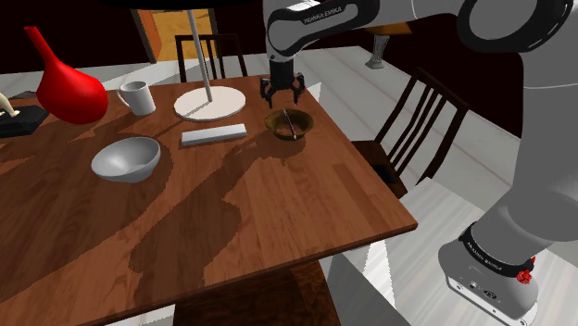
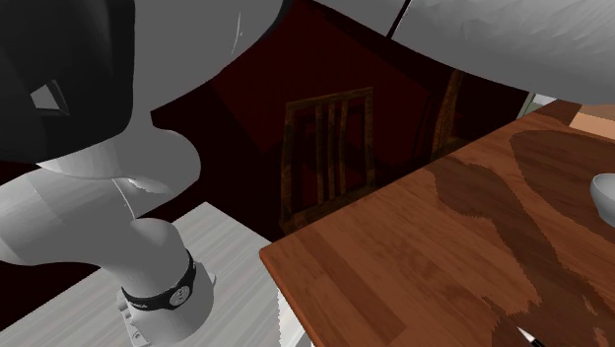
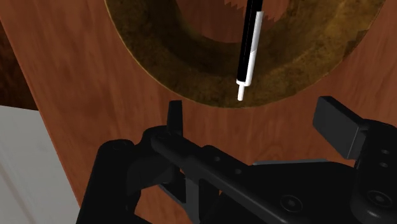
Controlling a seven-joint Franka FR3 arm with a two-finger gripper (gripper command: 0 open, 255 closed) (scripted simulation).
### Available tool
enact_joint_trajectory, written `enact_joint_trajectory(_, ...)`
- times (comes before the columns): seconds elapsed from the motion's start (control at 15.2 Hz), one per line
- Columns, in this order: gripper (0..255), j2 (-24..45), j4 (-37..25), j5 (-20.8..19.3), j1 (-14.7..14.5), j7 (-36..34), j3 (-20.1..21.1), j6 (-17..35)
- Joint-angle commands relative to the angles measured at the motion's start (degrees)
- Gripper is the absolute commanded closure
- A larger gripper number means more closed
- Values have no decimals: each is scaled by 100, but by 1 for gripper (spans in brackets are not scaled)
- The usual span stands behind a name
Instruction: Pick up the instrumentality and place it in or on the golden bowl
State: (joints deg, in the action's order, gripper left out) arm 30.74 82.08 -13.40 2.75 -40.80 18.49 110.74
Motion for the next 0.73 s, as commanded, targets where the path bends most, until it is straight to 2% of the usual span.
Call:
enact_joint_trajectory(0.0,0,-76,-186,33,-13,25,20,-258)
enact_joint_trajectory(0.13,0,-127,-454,61,-40,52,38,-572)
enact_joint_trajectory(0.66,0,-127,-454,61,-40,52,38,-572)
